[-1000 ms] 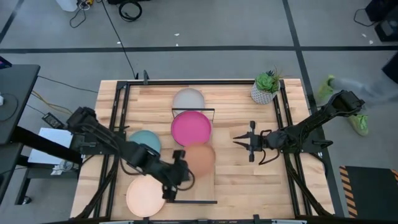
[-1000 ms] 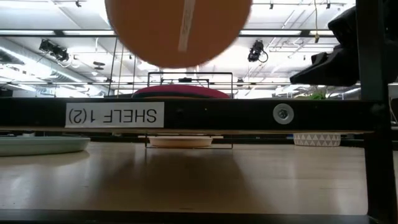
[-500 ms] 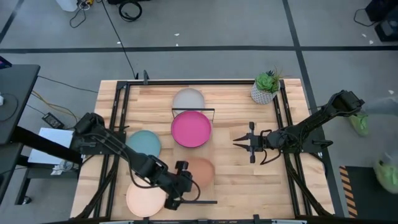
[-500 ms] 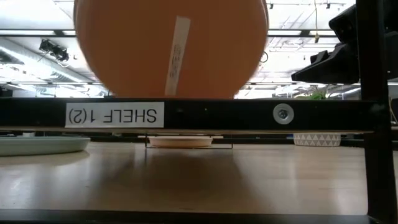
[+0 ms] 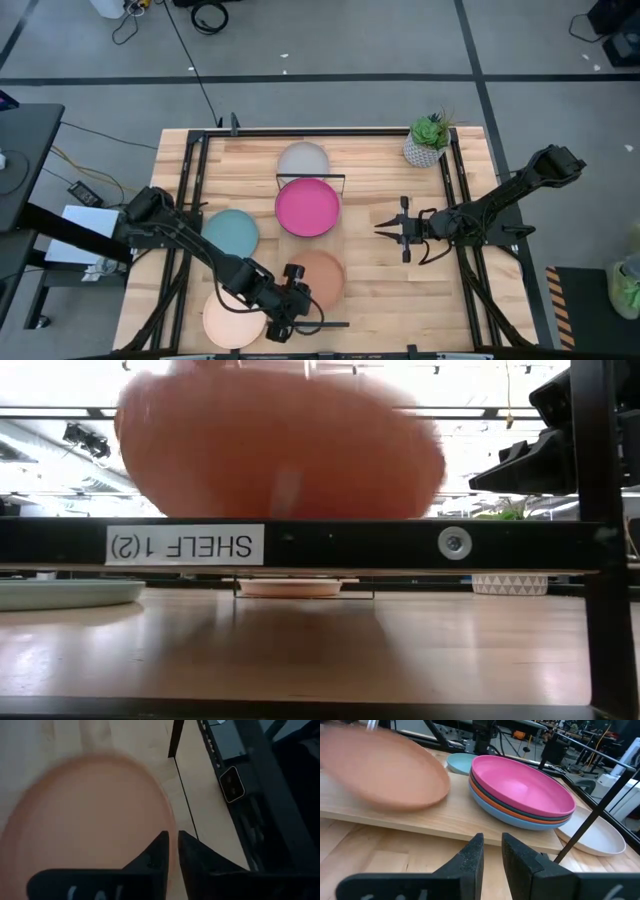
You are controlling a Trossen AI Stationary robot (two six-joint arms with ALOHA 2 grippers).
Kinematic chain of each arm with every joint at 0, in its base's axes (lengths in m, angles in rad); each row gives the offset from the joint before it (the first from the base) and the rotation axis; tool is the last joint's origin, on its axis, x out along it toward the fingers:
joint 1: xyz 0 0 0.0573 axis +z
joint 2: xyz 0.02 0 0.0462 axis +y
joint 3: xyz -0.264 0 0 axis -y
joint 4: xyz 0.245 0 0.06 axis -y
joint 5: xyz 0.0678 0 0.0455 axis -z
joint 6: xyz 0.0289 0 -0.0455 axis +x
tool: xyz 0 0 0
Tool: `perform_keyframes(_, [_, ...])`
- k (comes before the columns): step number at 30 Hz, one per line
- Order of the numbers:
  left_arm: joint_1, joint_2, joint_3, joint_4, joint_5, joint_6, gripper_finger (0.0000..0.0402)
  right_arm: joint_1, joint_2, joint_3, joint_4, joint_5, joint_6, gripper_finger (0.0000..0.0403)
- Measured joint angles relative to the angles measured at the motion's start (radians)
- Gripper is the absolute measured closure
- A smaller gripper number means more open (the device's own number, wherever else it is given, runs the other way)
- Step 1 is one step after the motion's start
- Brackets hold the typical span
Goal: Place and stack plates onto a shelf
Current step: Put the light brown plate on the shelf, then stack the light blue plate on top of the light brown plate
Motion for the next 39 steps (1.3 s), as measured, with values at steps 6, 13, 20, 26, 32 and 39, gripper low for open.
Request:
perform_keyframes(6, [-0.021, -0.004, 0.0, -0.004, -0.077, -0.023, 0.031, 0.0, 0.0, 0.0, 0.0, 0.0, 0.0, 0.0329])
perform_keyframes(13, [-0.02, -0.044, 0.0, -0.337, -0.083, -0.33, 0.03, 0.0, 0.0, 0.0, 0.0, 0.0, 0.0, 0.0329])
perform_keyframes(20, [-0.041, -0.056, 0.001, -0.628, -0.115, -0.68, 0.0322, 0.0, 0.0, 0.0, 0.001, 0.0, 0.0, 0.0329])
perform_keyframes(26, [-0.04, -0.091, -0.009, -0.529, -0.166, -0.635, 0.0334, 0.0, 0.0, 0.0, 0.009, 0.0, 0.0, 0.0329])
perform_keyframes(32, [-0.04, -0.125, -0.007, -0.464, -0.05, -0.613, 0.0347, 0.0, 0.0, 0.0, 0.012, -0.001, 0.0, 0.0329])
perform_keyframes(39, [-0.048, -0.135, -0.006, -0.554, 0.008, -0.656, 0.0356, 0.0, 0.0, 0.0, 0.012, -0.008, 0.002, 0.0329])
